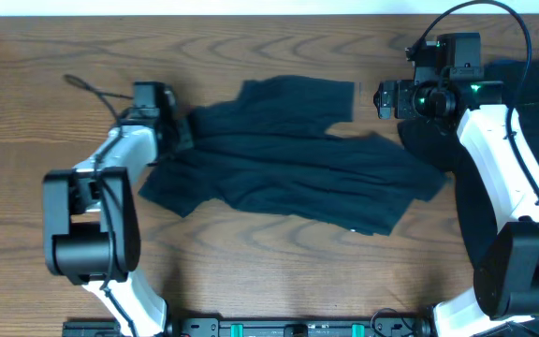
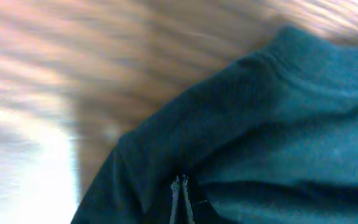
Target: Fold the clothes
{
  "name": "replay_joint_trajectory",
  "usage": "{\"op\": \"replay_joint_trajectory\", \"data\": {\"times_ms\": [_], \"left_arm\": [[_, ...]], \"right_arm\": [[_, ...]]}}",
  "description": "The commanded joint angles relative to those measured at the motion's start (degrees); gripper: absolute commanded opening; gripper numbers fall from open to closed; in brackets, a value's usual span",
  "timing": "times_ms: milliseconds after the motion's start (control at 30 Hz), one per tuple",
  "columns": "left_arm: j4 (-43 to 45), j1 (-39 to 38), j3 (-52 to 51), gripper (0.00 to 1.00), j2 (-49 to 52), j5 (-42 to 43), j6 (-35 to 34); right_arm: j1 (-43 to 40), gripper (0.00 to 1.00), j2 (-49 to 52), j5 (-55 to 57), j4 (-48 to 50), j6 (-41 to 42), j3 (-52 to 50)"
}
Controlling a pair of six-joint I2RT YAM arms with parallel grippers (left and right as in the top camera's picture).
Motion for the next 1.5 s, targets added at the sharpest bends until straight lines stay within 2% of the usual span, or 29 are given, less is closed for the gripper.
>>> {"op": "replay_joint_trajectory", "data": {"times_ms": [0,267,400,767,900,967,1033,1100,1133,1167,1200,1467], "left_arm": [[-2.9,4.9,-2.2,0.06,2.8,-6.2,-5.0],[-3.5,12.2,-2.2,0.06,2.8,-4.6,-13.6],[-0.8,12.9,-2.2,0.06,0.9,0.6,-12.7],[0.0,11.0,-2.2,0.06,-19.6,1.2,-13.0],[-0.1,11.0,-2.2,0.09,-23.7,1.2,-13.1],[-0.3,11.0,-2.2,0.12,-24.5,1.2,-13.1],[-1.0,11.0,-2.2,0.22,-24.5,1.2,-13.1],[-2.0,11.0,-2.3,0.53,-24.5,1.1,-13.1],[-2.3,11.0,-2.4,0.72,-24.5,1.2,-13.1],[-2.9,11.0,-2.4,0.94,-24.5,1.1,-13.1],[-3.4,11.0,-2.4,0.98,-24.5,1.2,-13.1],[-3.8,11.0,-2.4,0.98,-24.5,1.2,-13.1]], "right_arm": [[-0.2,0.99,0.6,0.3,-0.1,0.6,0.3],[-0.2,0.99,0.6,0.3,-0.1,0.6,0.3],[-0.2,0.99,0.6,0.3,-0.1,0.6,0.3],[-0.2,0.99,0.6,0.3,-0.1,0.6,0.3],[-0.2,0.99,0.6,0.3,-0.1,0.6,0.3],[0.0,0.99,0.6,-1.3,3.0,0.6,0.3],[0.2,0.99,0.6,-4.3,6.6,0.6,0.3],[0.5,0.97,0.6,-8.2,8.0,0.6,0.3],[0.5,0.61,0.6,-8.2,8.2,1.2,0.5],[0.7,0.17,0.6,-7.6,8.1,4.6,0.6],[1.0,0.01,0.6,-7.6,8.1,6.8,0.6],[12.5,0.01,2.4,-4.3,12.2,6.6,1.5]]}}
